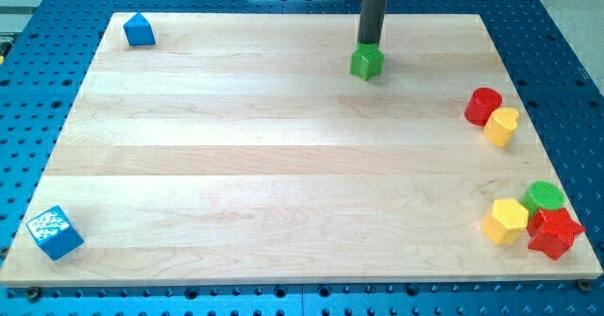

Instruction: Move the green star into the hexagon

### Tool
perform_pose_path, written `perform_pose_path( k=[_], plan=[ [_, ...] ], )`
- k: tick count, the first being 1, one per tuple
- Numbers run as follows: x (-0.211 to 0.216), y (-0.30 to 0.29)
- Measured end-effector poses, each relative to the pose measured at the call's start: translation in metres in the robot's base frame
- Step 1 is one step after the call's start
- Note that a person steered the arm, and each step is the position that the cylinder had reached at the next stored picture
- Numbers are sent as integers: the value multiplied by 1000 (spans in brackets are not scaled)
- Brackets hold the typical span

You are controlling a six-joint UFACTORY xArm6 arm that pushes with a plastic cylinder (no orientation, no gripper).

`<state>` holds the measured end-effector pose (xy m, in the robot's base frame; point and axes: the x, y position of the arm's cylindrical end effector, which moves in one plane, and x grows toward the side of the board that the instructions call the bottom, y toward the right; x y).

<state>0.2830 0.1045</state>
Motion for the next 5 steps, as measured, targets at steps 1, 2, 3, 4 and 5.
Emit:
perform_pose_path(
  k=[1, 2, 3, 4, 5],
  plan=[
    [46, 0],
    [108, -1],
    [144, -7],
    [170, -22],
    [160, -46]
  ],
)
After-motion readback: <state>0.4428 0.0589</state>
